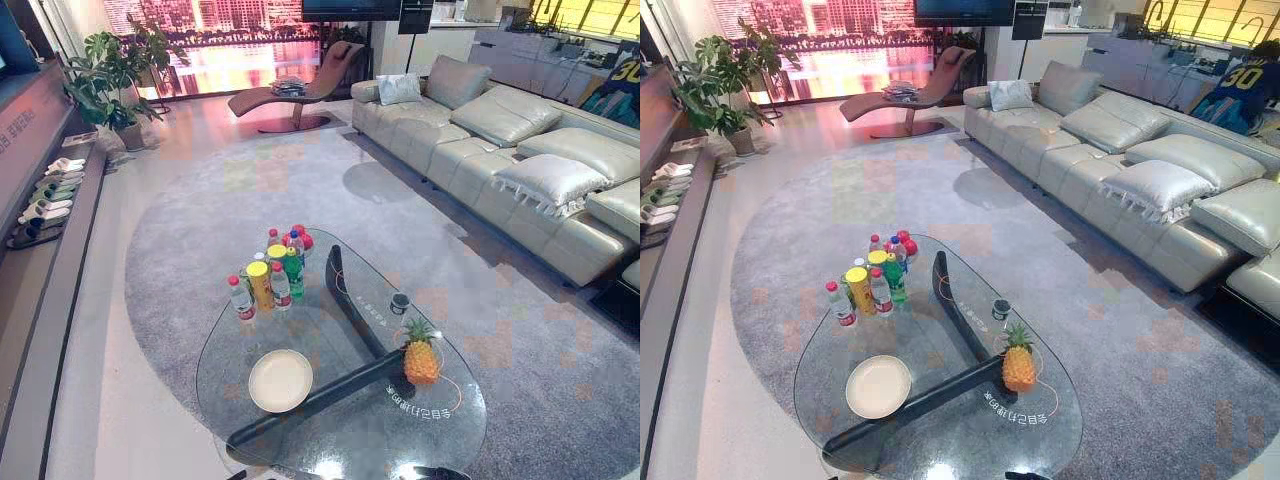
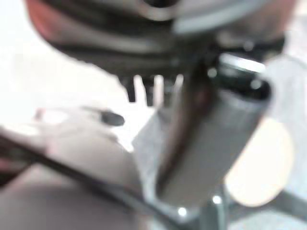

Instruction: Pick up the fruit to the plate

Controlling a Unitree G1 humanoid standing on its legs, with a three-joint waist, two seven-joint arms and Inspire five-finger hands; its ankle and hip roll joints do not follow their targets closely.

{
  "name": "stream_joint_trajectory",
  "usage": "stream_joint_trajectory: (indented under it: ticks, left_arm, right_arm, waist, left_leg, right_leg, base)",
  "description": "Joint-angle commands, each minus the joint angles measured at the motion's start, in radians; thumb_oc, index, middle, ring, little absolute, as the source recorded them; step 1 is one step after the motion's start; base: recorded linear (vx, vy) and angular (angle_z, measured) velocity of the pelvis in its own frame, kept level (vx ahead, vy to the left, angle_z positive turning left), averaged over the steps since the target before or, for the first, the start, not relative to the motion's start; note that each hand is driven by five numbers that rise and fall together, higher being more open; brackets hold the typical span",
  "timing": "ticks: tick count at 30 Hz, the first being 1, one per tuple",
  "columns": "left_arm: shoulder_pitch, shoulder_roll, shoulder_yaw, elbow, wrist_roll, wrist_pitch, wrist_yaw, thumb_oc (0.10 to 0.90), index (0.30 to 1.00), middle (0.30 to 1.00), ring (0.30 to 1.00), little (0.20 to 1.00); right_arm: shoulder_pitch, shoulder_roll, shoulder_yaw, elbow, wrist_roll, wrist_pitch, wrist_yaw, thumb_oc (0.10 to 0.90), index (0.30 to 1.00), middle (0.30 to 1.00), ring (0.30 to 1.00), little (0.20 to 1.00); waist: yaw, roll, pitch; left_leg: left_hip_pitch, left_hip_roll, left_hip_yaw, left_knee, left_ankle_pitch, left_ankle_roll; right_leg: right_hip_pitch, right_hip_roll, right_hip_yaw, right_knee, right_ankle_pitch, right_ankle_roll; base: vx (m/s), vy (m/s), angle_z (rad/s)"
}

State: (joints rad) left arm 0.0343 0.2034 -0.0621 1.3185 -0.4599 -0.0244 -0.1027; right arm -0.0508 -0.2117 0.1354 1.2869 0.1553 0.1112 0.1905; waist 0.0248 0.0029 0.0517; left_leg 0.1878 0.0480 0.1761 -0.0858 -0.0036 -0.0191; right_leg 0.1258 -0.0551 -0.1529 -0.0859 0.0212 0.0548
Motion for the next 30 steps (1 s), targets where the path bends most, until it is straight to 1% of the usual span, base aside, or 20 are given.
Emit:
stream_joint_trajectory:
  ticks: [1, 6, 11, 19, 20, 22, 24, 30]
  left_arm:
    - [-0.093, -0.008, 0.03, 0.066, -0.032, -0.02, -0.024, 0.8, 0.9, 0.9, 0.9, 0.9]
    - [-0.091, -0.01, 0.03, 0.063, -0.035, -0.036, -0.037, 0.8, 0.9, 0.9, 0.9, 0.9]
    - [-0.094, -0.008, 0.028, 0.063, -0.033, -0.019, -0.028, 0.8, 0.9, 0.9, 0.9, 0.9]
    - [-0.097, -0.005, 0.029, 0.069, -0.016, -0.016, -0.007, 0.8, 0.9, 0.9, 0.9, 0.9]
    - [-0.097, -0.005, 0.03, 0.07, -0.015, -0.016, -0.007, 0.8, 0.9, 0.9, 0.9, 0.9]
    - [-0.098, -0.003, 0.031, 0.071, -0.017, -0.019, -0.007, 0.8, 0.9, 0.9, 0.9, 0.9]
    - [-0.097, -0.003, 0.03, 0.071, -0.017, -0.019, -0.002, 0.8, 0.9, 0.9, 0.9, 0.9]
    - [-0.1, -0.005, 0.029, 0.071, -0.028, -0.019, 0.013, 0.8, 0.9, 0.9, 0.9, 0.9]
  right_arm:
    - [-0.027, -0.018, 0.013, 0.09, -0.042, 0.013, -0.002, 0.8, 0.9, 0.9, 0.9, 0.9]
    - [-0.026, -0.016, 0.013, 0.094, -0.047, 0.009, -0.003, 0.8, 0.9, 0.9, 0.9, 0.9]
    - [-0.03, -0.019, 0.013, 0.099, -0.05, 0.007, -0.001, 0.8, 0.9, 0.9, 0.9, 0.9]
    - [-0.032, -0.019, 0.015, 0.098, -0.052, 0.006, -0.006, 0.8, 0.9, 0.9, 0.9, 0.9]
    - [-0.033, -0.019, 0.014, 0.099, -0.057, -0.002, -0.014, 0.8, 0.9, 0.9, 0.9, 0.9]
    - [-0.033, -0.022, 0.013, 0.099, -0.061, -0.021, -0.065, 0.8, 0.9, 0.9, 0.9, 0.9]
    - [-0.033, -0.028, 0.007, 0.097, -0.057, -0.018, -0.096, 0.8, 0.9, 0.9, 0.9, 0.9]
    - [-0.028, -0.029, 0.001, 0.092, -0.052, -0.058, -0.164, 0.8, 0.9, 0.9, 0.9, 0.9]
  waist:
    - [0.01, -0.042, 0.013]
    - [0.011, -0.043, 0.013]
    - [0.011, -0.041, 0.014]
    - [0.008, -0.041, 0.018]
    - [0.008, -0.041, 0.018]
    - [0.007, -0.042, 0.021]
    - [0.006, -0.043, 0.024]
    - [-0.001, -0.045, 0.044]
  left_leg:
    - [-0.013, -0.039, -0.01, 0.022, -0.052, -0.023]
    - [-0.014, -0.039, -0.009, 0.023, -0.052, -0.023]
    - [-0.014, -0.039, -0.01, 0.022, -0.051, -0.023]
    - [-0.018, -0.037, -0.01, 0.027, -0.051, -0.024]
    - [-0.018, -0.037, -0.009, 0.028, -0.051, -0.024]
    - [-0.019, -0.036, -0.008, 0.029, -0.051, -0.024]
    - [-0.021, -0.034, -0.007, 0.031, -0.051, -0.024]
    - [-0.039, -0.03, 0.0, 0.047, -0.053, -0.023]
  right_leg:
    - [0.027, -0.042, -0.002, 0.038, -0.019, 0.043]
    - [0.028, -0.041, -0.001, 0.036, -0.019, 0.043]
    - [0.027, -0.04, 0.001, 0.036, -0.019, 0.042]
    - [0.023, -0.04, 0.003, 0.04, -0.02, 0.042]
    - [0.022, -0.04, 0.003, 0.04, -0.02, 0.042]
    - [0.02, -0.04, 0.004, 0.041, -0.02, 0.042]
    - [0.017, -0.039, 0.006, 0.044, -0.02, 0.043]
    - [-0.004, -0.037, 0.01, 0.056, -0.021, 0.043]
  base:
    - [0.11, 0.098, -0.32]
    - [0.0, 0.0, 0.0]
    - [0.0, 0.0, 0.0]
    - [0.0, 0.0, 0.0]
    - [0.0, 0.0, 0.0]
    - [0.0, 0.0, 0.0]
    - [0.0, 0.0, 0.0]
    - [0.0, 0.0, 0.0]
